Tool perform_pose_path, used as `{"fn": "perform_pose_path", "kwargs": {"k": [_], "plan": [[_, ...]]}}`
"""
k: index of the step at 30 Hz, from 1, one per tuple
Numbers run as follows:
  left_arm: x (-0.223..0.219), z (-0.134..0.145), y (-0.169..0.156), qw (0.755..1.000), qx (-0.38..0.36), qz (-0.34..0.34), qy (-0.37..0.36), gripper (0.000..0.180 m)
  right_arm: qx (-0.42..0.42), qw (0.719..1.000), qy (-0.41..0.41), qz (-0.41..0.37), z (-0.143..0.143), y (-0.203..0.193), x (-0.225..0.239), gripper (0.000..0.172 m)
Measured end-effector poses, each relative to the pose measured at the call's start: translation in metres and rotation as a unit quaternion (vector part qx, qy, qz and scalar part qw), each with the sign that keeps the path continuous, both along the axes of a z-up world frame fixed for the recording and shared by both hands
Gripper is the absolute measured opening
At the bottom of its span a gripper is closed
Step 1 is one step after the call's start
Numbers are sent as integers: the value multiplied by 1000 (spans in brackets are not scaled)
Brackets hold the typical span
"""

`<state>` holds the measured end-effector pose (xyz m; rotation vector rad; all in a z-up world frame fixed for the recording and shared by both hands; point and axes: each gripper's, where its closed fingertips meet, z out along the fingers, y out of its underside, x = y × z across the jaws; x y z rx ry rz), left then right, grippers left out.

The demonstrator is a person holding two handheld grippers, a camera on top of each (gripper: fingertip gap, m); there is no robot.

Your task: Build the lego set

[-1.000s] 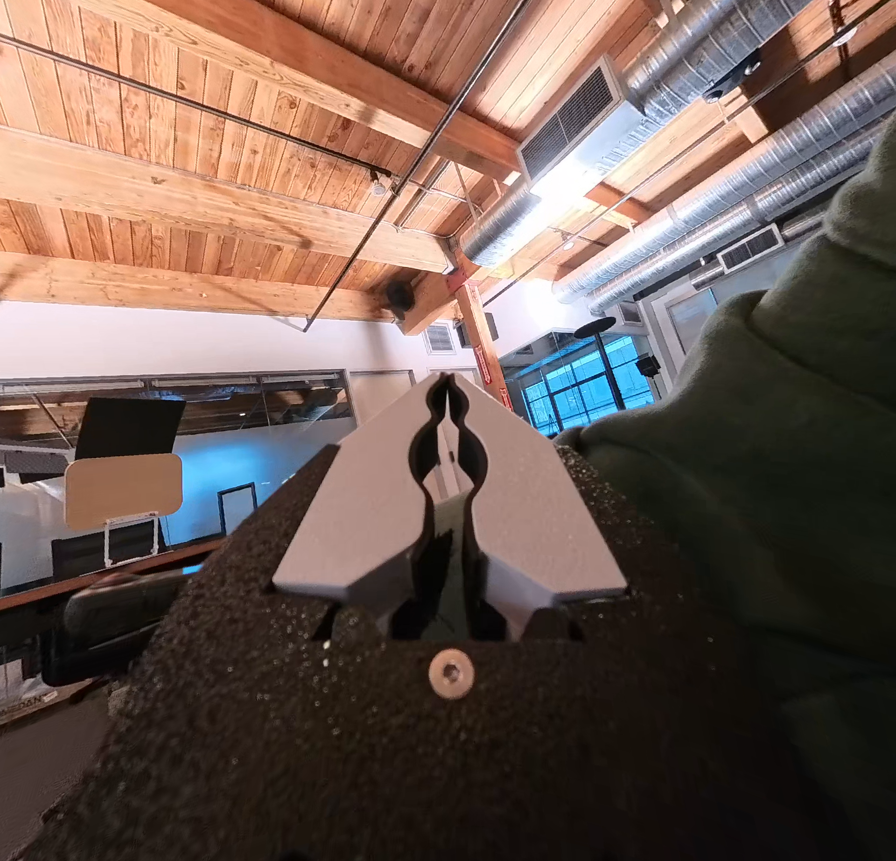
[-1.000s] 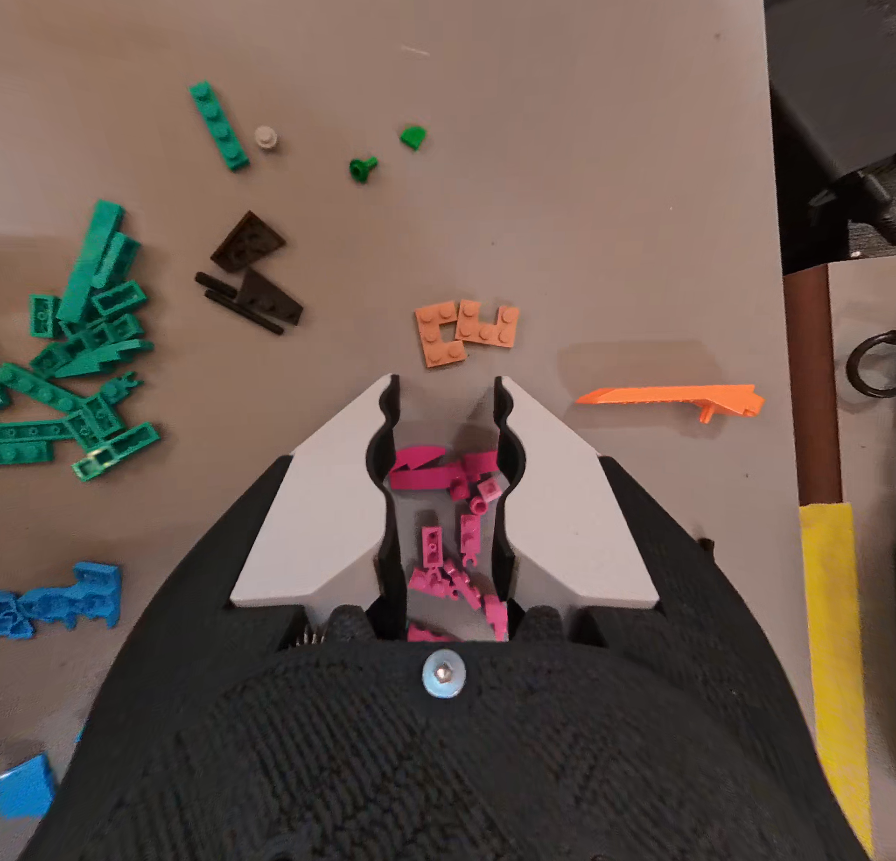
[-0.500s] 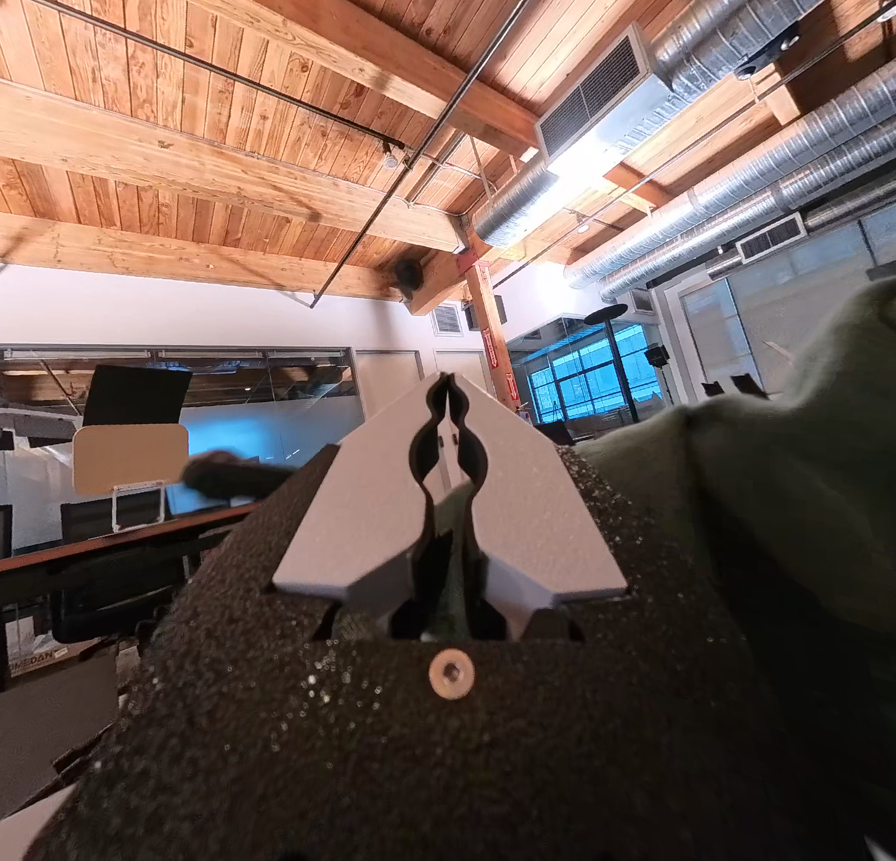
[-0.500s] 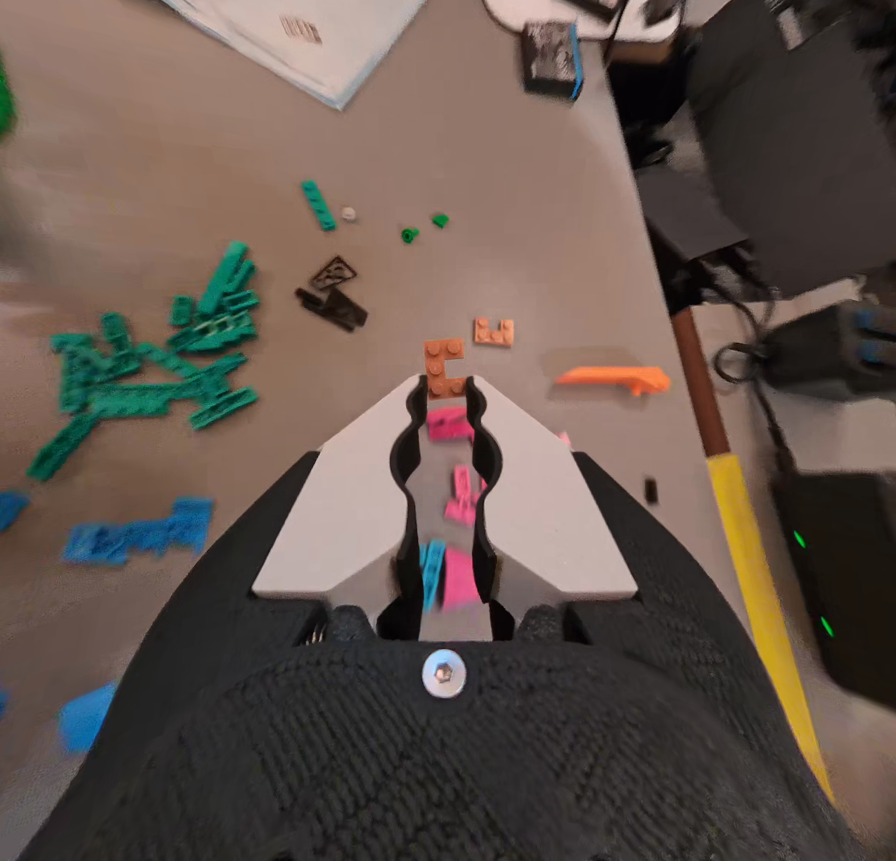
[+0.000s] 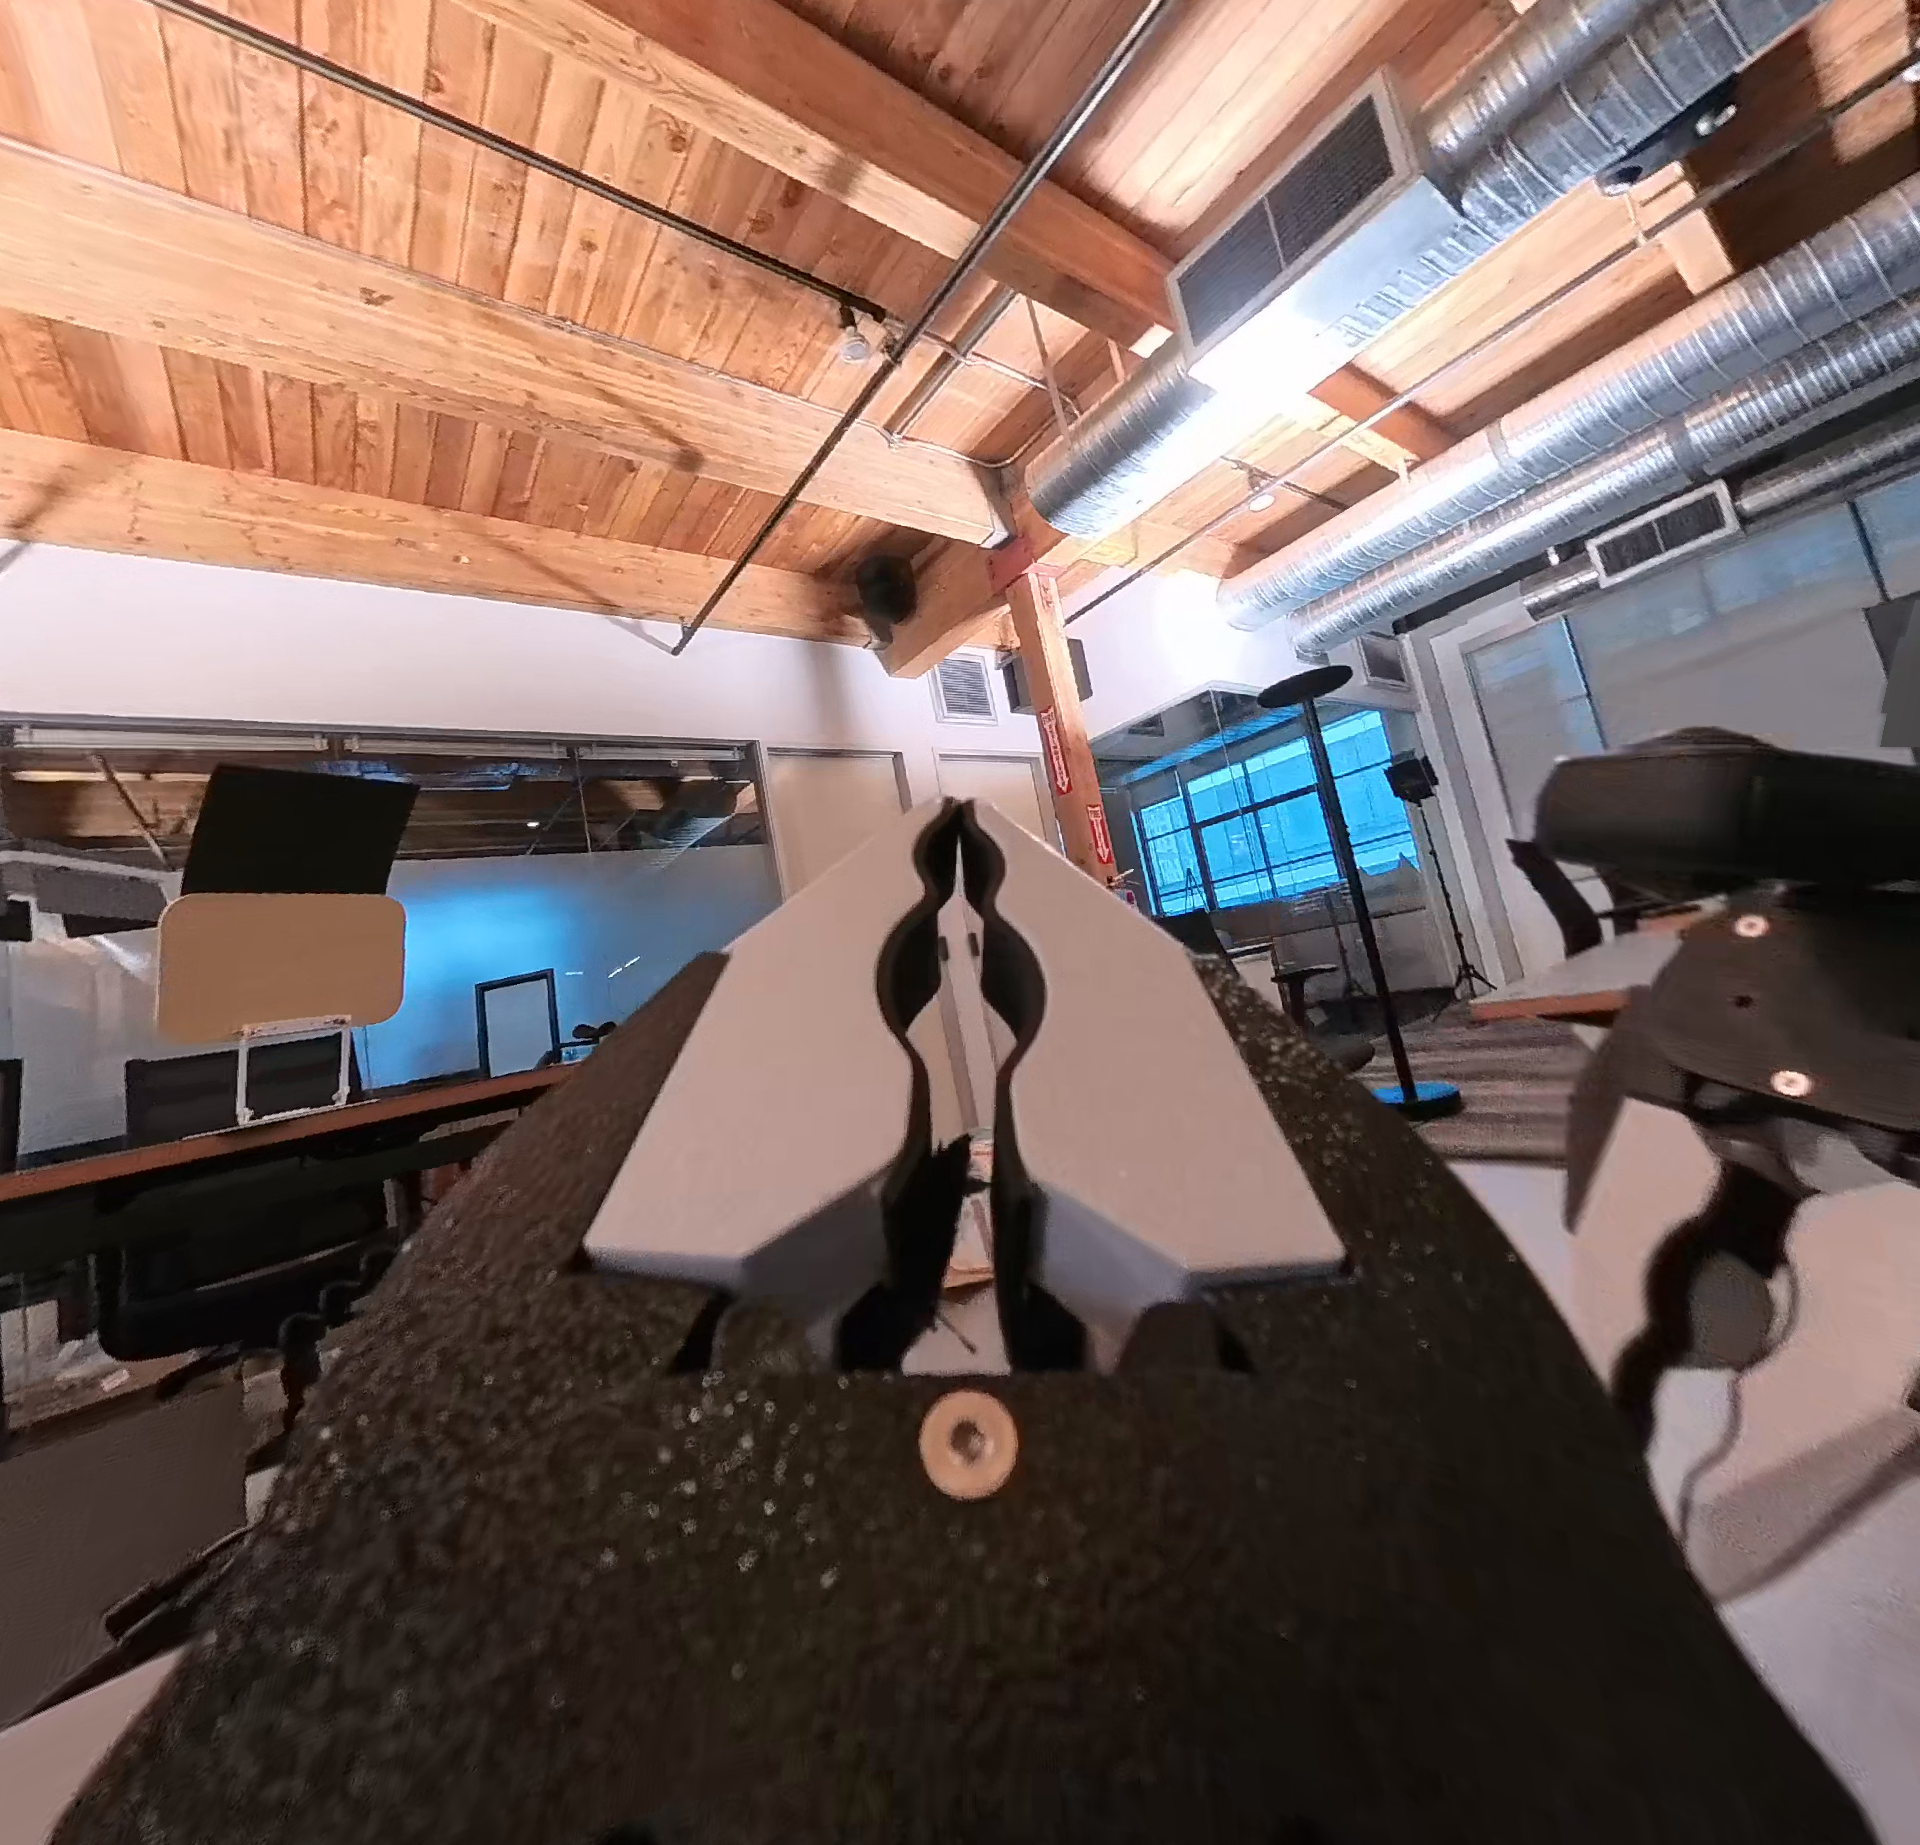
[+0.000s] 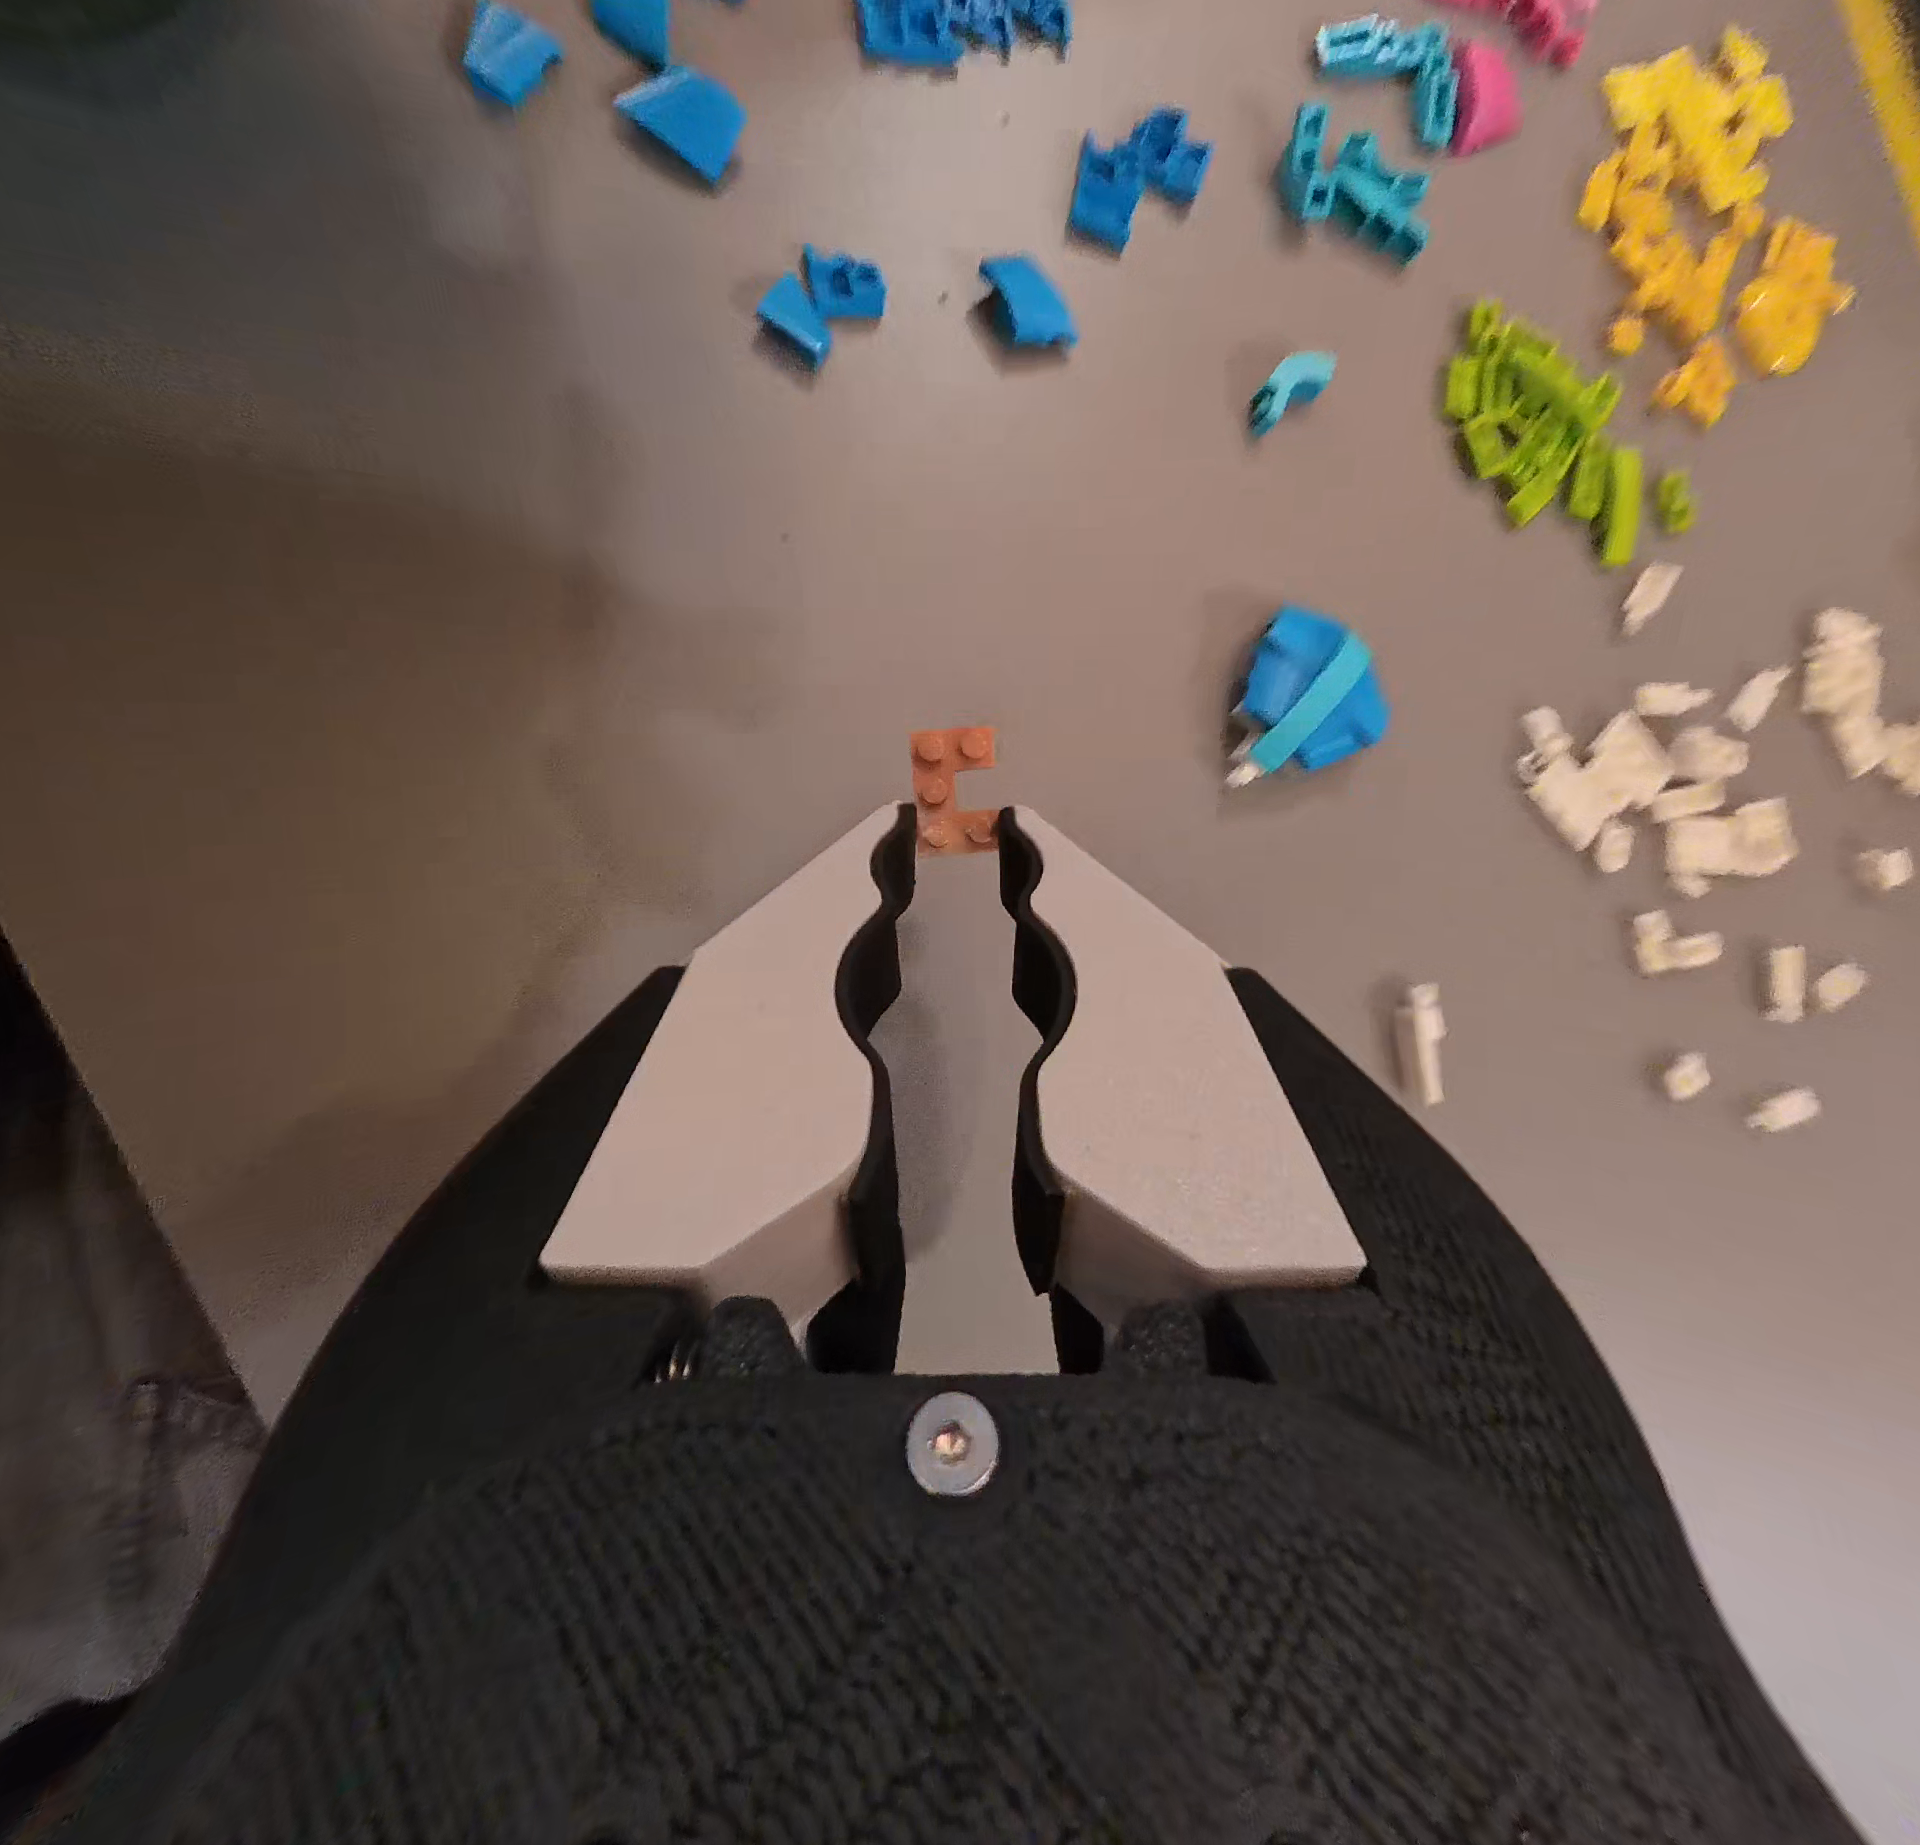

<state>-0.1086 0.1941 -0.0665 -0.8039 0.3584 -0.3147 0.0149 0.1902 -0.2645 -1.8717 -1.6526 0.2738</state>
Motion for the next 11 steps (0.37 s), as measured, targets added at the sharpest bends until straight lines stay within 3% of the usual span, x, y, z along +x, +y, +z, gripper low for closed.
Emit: {"fn": "perform_pose_path", "kwargs": {"k": [1, 6, 11], "plan": [[4, -1, -1, 1000, 3, -1, 8, 0, -9, 1000, 3, -8, -6, -5, 3, 15], [14, -6, -2, 1000, 2, -5, 29, 0, -38, 999, -1, -38, -31, -16, 14, 16], [18, -9, -1, 999, -2, -11, 35, 0, -72, 996, 25, -55, -33, -20, 17, 39]]}}
